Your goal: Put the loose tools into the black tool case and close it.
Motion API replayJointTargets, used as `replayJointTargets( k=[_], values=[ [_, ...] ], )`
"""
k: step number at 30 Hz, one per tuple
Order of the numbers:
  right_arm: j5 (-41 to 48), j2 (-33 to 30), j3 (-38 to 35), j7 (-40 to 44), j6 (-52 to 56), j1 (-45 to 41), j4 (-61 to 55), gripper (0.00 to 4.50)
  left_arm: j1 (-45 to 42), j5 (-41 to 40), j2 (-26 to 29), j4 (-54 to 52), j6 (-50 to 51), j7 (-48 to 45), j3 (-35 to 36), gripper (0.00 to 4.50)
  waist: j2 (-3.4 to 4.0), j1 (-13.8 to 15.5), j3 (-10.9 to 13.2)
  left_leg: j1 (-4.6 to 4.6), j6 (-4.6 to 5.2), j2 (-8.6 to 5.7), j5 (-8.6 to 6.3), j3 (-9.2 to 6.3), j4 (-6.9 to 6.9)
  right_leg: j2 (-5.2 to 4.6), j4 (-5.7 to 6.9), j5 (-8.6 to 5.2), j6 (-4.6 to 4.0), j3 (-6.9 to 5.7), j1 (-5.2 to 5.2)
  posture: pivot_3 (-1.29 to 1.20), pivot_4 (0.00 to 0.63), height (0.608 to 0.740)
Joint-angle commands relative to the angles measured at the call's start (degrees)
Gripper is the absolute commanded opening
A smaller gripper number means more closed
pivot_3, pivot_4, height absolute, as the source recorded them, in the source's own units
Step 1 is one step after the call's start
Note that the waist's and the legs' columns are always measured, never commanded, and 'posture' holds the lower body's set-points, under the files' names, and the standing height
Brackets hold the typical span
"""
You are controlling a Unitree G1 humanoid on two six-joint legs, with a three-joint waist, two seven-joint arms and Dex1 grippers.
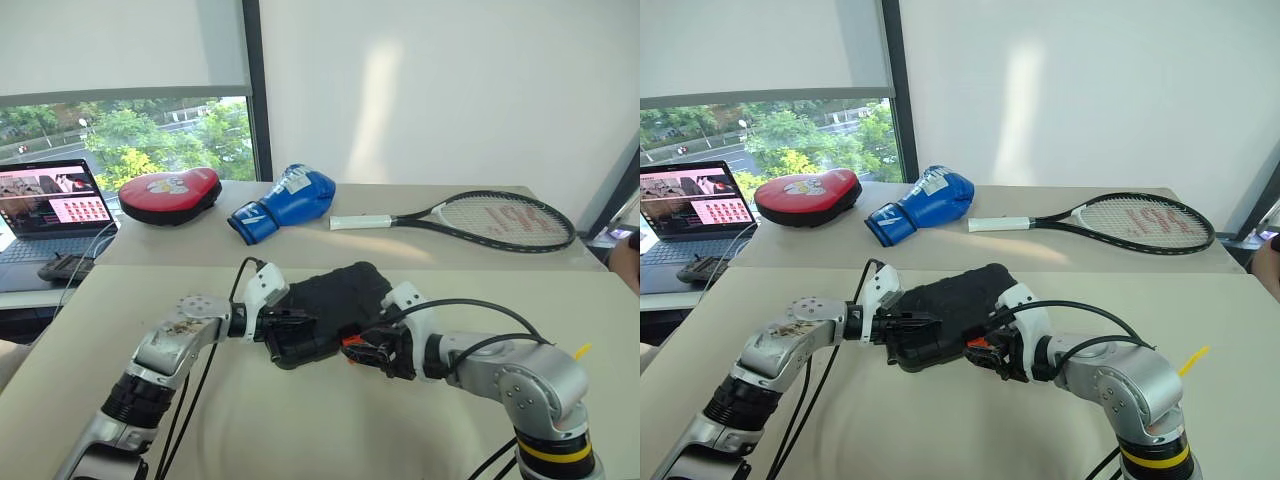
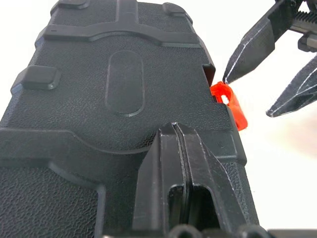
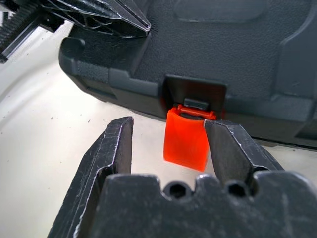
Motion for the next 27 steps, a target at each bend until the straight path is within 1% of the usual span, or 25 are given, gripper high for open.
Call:
replayJointTargets(
  k=[1, 3, 6, 7, 10, 20, 27],
  values=[
    [-0.3, -0.9, 1.2, 0.1, -0.2, -1.1, -0.5, 1.66, 2.5, 2.5, 0.1, 2.4, 1.6, 0.5, -3.0, 0.0, 0.0, 0.0, 0.0, 0.0, 0.0, 0.0, 0.0, 0.0, 0.0, 0.0, 0.0, 0.0, 0.0, 0.0, 0.0, 0.0, 0.15, 0.74],
    [0.1, -1.7, 1.6, 0.8, 0.2, -1.1, -1.2, 1.11, 2.5, 2.7, 0.1, 2.6, 1.4, 0.5, -2.9, 0.0, 0.02, 0.0, 0.0, 0.0, 0.0, 0.01, 0.0, 0.0, 0.0, 0.01, 0.0, 0.0, 0.0, 0.0, 0.0, 0.0, 0.15, 0.74],
    [1.1, -2.5, 1.0, 1.7, 0.5, -0.5, -2.4, 1.11, 2.6, 2.9, 0.1, 3.0, 1.0, 0.5, -2.8, 0.0, 0.02, 0.0, 0.0, -0.02, 0.01, 0.0, -0.01, 0.0, 0.0, 0.0, -0.02, -0.01, 0.01, 0.0, -0.01, 0.0, 0.15, 0.74],
    [0.9, -2.6, 0.7, 1.4, 0.6, -0.2, -2.6, 1.54, 2.6, 2.9, 0.0, 3.1, 0.8, 0.5, -2.9, 0.0, 0.02, 0.0, 0.0, -0.02, 0.01, 0.0, -0.01, 0.0, 0.0, 0.0, -0.02, -0.01, 0.01, 0.0, -0.01, 0.0, 0.15, 0.74],
    [0.3, -2.2, 0.2, 0.2, 0.9, 1.4, -2.4, 2.42, 3.0, 3.2, -0.1, 3.1, 0.4, 0.5, -3.0, 0.0, 0.02, 0.1, 0.0, -0.02, 0.02, 0.01, -0.01, -0.01, 0.0, 0.0, -0.02, -0.01, 0.01, -0.01, -0.01, 0.0, 0.15, 0.74],
    [-2.6, 0.9, 2.2, -2.2, -2.6, 3.0, 1.7, 2.42, 3.0, 4.1, -0.1, 4.6, -1.1, 0.0, -3.3, 0.0, 0.04, 0.1, 0.0, -0.01, 0.03, 0.01, -0.02, -0.01, -0.01, -0.01, -0.04, -0.03, 0.03, 0.0, 0.0, 0.0, 0.15, 0.74],
    [-4.1, 2.1, 3.4, -2.2, -4.9, 2.3, 3.7, 2.42, 3.8, 4.6, -0.1, 5.0, -2.5, 0.1, -3.3, 0.0, 0.06, 0.1, 0.0, -0.02, 0.03, 0.01, -0.02, -0.01, -0.01, -0.02, -0.04, -0.04, 0.03, 0.0, -0.01, 0.0, 0.15, 0.74]
  ],
)
